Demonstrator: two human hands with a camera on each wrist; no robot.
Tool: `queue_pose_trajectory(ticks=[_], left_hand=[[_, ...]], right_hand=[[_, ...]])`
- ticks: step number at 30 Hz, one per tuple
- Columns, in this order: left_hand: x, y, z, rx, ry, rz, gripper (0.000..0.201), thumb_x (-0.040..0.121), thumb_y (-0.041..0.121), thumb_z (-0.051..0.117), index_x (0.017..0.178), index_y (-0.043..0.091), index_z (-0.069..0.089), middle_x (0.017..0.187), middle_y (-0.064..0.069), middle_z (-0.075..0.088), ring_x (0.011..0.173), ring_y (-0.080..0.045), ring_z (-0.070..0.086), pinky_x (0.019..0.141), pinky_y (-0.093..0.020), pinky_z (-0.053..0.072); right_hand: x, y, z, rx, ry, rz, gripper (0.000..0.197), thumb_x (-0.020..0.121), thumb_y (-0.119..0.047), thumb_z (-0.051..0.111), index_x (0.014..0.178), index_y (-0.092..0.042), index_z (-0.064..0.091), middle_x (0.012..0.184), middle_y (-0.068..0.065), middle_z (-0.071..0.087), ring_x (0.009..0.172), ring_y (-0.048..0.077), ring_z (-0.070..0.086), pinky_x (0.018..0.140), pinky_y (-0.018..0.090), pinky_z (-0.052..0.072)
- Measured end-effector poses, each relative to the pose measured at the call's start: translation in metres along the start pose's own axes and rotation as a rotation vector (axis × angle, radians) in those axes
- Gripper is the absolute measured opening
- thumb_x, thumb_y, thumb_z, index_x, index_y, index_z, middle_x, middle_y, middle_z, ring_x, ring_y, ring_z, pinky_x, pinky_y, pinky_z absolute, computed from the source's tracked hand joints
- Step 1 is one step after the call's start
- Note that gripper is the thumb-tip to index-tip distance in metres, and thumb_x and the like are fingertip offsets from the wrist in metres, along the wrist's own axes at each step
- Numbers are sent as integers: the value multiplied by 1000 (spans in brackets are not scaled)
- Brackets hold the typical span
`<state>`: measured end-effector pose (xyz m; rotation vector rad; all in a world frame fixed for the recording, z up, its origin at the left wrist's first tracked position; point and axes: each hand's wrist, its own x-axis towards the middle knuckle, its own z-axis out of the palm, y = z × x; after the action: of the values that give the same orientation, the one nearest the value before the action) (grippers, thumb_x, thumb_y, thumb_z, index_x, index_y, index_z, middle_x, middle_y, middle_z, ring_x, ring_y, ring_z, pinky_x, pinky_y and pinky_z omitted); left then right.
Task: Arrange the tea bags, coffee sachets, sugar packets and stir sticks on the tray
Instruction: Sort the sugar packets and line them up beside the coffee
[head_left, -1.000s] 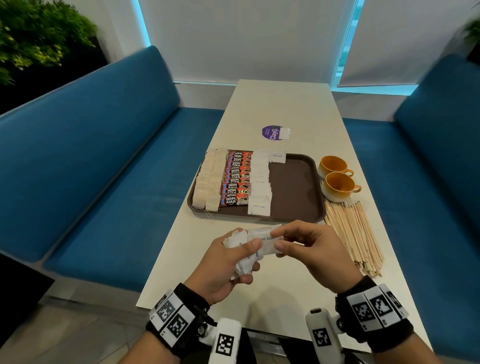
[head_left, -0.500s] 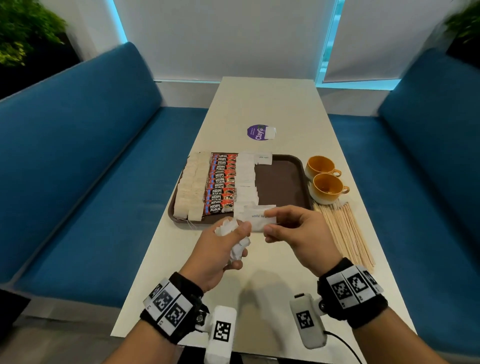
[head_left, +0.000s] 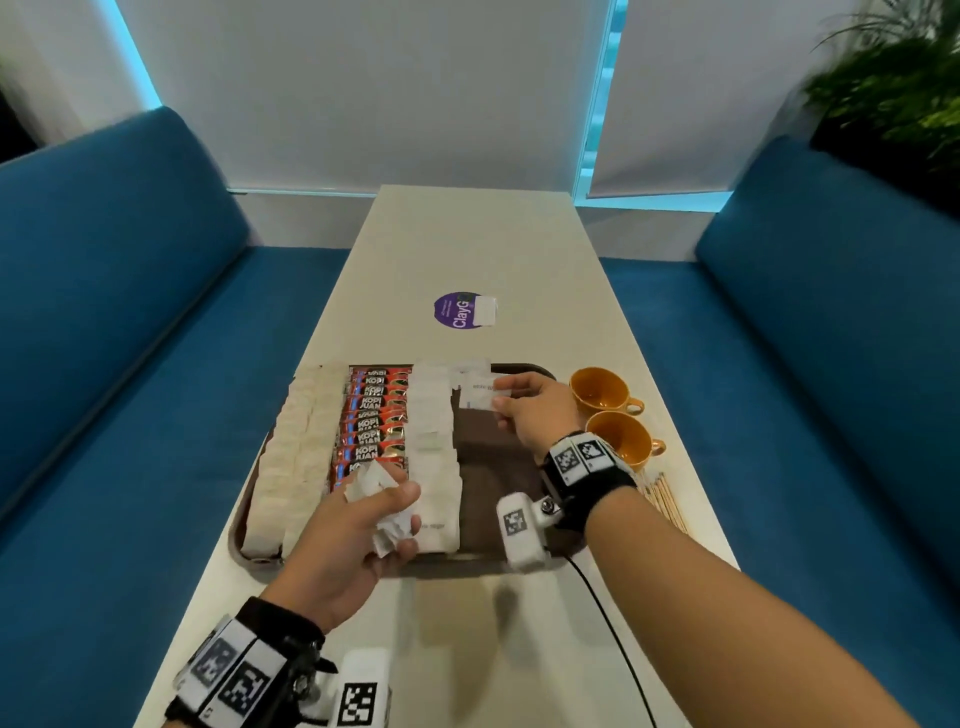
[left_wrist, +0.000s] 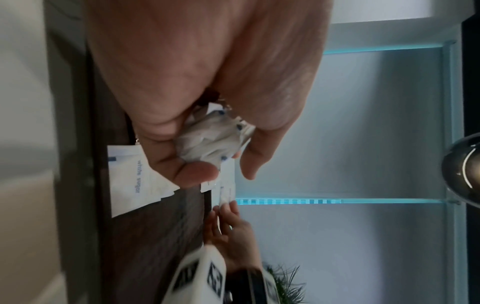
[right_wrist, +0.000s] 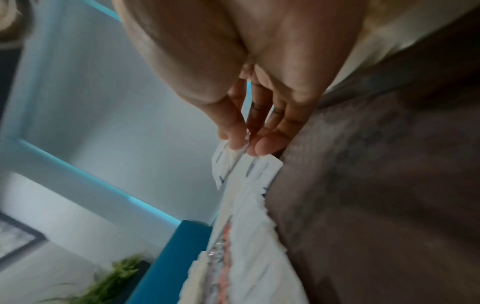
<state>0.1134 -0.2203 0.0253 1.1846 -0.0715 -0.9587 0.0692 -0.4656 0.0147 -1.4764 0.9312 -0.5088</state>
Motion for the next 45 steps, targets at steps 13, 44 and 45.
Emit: queue_pose_trajectory(ticks=[13, 44, 45], left_hand=[[4, -10, -15, 20, -14, -140, 49, 59, -15, 85, 102, -6, 62, 85, -23, 60, 64, -33, 55, 54, -35, 42], [-69, -4, -14, -114, -201, 11, 57, 72, 1, 66, 128, 11, 65, 108, -21, 67, 73, -35, 62, 49, -30, 47], [-75, -4, -15, -99, -211, 19, 56, 73, 2, 67, 128, 10, 63, 106, -21, 66, 73, -35, 61, 48, -30, 46]], right_hand=[[88, 19, 30, -525, -43, -87, 17, 93, -7, 70, 102, -20, 76, 84, -11, 59, 76, 5, 55, 76, 18, 43], [-143, -44, -3, -271, -466, -228, 9, 93, -16, 73, 101, -14, 76, 94, 14, 73, 66, 8, 66, 65, 19, 56], [-160, -41, -6, -227, -483, -211, 10, 93, -16, 73, 102, -13, 76, 94, 16, 72, 67, 11, 65, 66, 22, 56]])
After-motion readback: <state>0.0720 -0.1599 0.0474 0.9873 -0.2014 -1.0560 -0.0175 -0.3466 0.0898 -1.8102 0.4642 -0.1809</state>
